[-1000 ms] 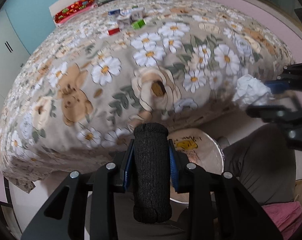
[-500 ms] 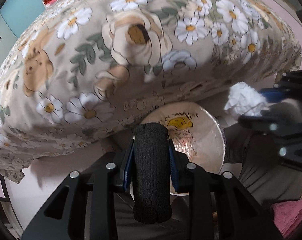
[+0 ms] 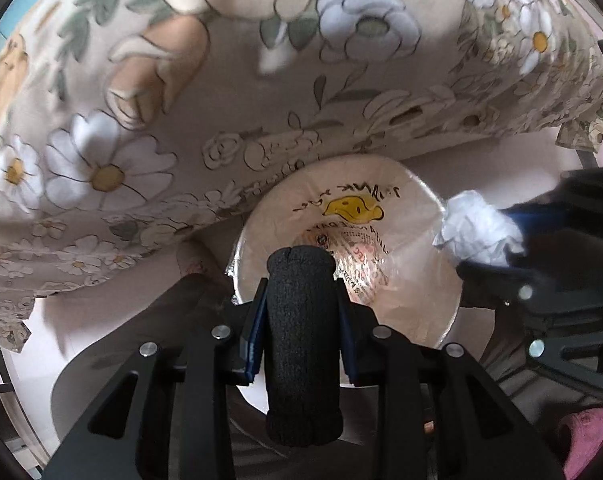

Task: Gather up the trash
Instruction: 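Open both tools over the bin, dropping cylinder and paper ball inside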

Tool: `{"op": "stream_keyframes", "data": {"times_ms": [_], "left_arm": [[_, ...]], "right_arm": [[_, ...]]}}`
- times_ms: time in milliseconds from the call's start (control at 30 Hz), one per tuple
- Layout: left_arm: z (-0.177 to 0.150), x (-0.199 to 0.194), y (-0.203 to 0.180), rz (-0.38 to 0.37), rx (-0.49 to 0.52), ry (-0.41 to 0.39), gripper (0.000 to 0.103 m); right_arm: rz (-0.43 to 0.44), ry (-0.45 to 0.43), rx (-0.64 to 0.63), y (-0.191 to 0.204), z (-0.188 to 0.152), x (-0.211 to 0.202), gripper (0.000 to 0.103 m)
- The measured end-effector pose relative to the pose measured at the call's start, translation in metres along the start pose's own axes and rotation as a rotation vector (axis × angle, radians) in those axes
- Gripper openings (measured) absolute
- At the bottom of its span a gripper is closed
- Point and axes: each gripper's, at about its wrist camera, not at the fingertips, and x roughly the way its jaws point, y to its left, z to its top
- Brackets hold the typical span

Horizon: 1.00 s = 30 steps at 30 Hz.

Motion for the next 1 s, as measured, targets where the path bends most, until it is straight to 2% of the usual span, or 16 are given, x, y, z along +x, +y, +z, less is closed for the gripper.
{"op": "stream_keyframes", "data": {"times_ms": [200,733,900,933,967,1000], "left_arm": [[0.003,0.025,0.004,-0.047,-0.033,0.048,0.033],[0.006,0.100,0.012,-0.125,-0.124,0.183,0.034],[0.007,0.112,0.008,-0.154,-0.136,0.189,0.034],[0.007,0.114,0.008,-0.154,-0.136,0.189,0.037],[0.008,0.116,0.008,-0.154,-0.137,0.190,0.049],[0.008,0.116,0.008,-0.149,-0.141,0.188,0.057]], "right_arm": [[0.021,0.057,0.070,-0.004,-0.001,0.030,0.036],[-0.002,0.227,0.161,-0.009,0.007,0.108,0.038],[-0.009,0.266,0.174,-0.009,0.003,0.127,0.039],[-0.011,0.273,0.181,-0.009,0.004,0.130,0.042],[-0.012,0.278,0.186,-0.012,0.003,0.133,0.045],[-0.018,0.288,0.192,-0.014,0.002,0.137,0.052]]}}
